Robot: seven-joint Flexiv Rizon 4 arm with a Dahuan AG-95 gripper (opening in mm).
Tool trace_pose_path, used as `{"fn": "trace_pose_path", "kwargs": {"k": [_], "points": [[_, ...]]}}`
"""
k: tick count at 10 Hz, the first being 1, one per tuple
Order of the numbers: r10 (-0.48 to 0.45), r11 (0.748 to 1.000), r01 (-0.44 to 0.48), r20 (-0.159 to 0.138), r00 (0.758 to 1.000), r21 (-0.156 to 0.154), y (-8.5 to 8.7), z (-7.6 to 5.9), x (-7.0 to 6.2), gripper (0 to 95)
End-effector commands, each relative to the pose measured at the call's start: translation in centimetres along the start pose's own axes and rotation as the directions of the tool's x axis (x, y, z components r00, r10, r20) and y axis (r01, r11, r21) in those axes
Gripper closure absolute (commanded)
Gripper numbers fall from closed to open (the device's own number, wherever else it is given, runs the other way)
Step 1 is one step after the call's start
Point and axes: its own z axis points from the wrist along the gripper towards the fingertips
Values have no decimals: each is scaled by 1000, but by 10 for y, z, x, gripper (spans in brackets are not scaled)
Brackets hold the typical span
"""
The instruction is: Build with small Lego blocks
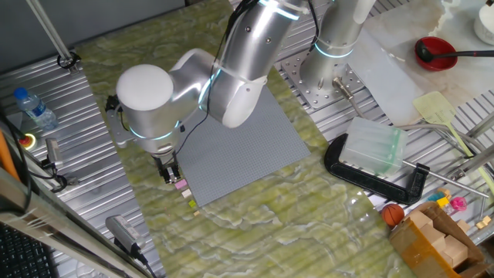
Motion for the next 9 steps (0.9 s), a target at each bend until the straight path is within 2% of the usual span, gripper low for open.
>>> {"fn": "trace_pose_path", "kwargs": {"k": [1, 9], "points": [[10, 1000, -10, -7, 1000, -1, -1, 5, 2, 760], [-28, 1000, 28, -14, 1000, -5, -9, 9, -1, 760]]}}
